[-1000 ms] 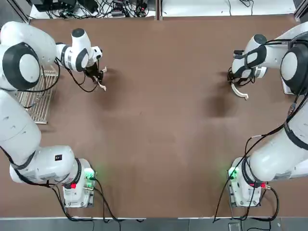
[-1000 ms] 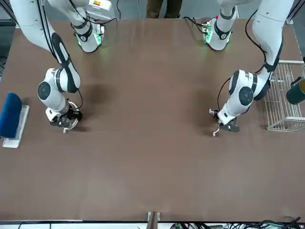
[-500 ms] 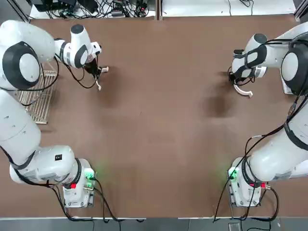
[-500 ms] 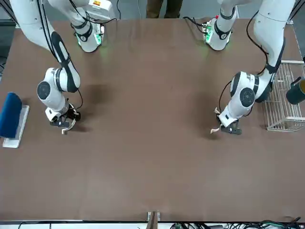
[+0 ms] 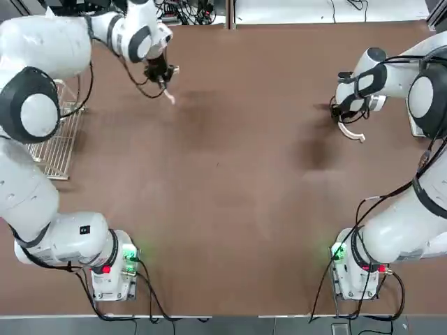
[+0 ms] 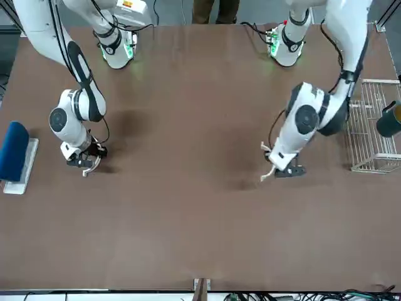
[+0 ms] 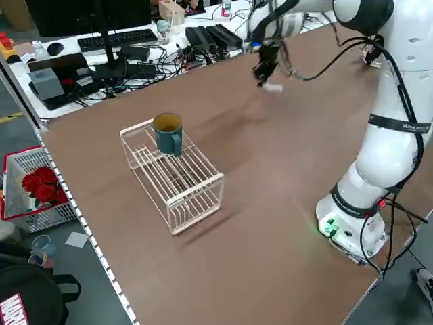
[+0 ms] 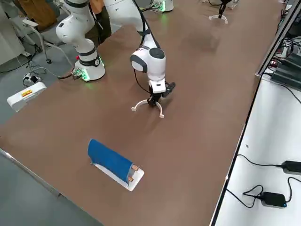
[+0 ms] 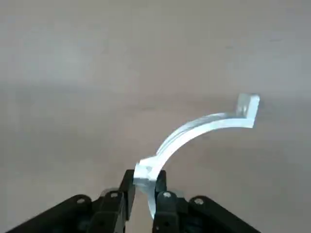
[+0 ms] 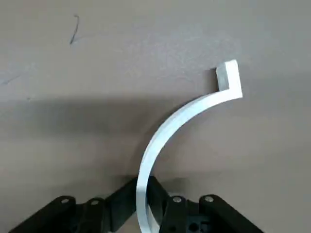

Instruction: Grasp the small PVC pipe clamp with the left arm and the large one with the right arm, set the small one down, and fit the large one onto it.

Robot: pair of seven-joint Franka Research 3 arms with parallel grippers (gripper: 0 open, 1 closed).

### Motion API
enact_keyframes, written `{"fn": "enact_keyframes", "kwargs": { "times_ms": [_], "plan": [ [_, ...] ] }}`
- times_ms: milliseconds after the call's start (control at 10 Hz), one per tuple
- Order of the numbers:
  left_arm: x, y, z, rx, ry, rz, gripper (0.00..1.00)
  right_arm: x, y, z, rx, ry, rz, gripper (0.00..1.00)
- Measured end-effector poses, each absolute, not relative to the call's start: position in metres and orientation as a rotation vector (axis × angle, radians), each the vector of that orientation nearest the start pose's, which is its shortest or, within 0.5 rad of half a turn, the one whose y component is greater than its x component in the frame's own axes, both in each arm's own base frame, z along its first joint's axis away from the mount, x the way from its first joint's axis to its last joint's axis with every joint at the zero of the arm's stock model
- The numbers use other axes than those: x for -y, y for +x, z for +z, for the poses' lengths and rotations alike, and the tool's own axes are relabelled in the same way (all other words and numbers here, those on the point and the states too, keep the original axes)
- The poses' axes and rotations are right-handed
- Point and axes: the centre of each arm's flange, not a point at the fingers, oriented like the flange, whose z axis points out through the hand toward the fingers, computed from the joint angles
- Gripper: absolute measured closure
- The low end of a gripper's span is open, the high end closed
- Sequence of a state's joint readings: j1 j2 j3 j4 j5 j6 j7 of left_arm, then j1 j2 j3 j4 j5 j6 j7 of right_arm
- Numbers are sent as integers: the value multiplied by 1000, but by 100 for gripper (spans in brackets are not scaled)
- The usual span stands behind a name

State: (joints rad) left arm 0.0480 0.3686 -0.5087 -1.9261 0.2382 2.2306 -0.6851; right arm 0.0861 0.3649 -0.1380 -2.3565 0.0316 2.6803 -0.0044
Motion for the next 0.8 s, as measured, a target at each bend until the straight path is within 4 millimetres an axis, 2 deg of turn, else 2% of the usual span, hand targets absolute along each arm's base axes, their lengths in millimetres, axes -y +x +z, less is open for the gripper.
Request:
{"fn": "enact_keyframes", "kwargs": {
  "times_ms": [100, 200, 300, 400, 600, 700, 800],
  "plan": [
    [304, 552, 326, 220, -3155, -14, 79, 26, 509, 180, -104, -3166, 86, 86],
    [356, 542, 325, 268, -3184, -7, 79, 21, 515, 193, -97, -3158, 110, 86],
    [407, 533, 316, 314, -3212, 25, 79, 18, 523, 211, -91, -3152, 131, 86],
    [450, 524, 299, 343, -3221, 58, 79, 15, 532, 233, -84, -3144, 153, 86],
    [502, 507, 249, 363, -3176, 66, 79, 8, 549, 282, -79, -3128, 212, 86],
    [520, 498, 230, 359, -3156, 53, 79, 4, 558, 310, -90, -3123, 232, 86],
    [537, 491, 219, 351, -3152, 43, 79, -4, 568, 340, -110, -3119, 233, 86]
  ]
}}
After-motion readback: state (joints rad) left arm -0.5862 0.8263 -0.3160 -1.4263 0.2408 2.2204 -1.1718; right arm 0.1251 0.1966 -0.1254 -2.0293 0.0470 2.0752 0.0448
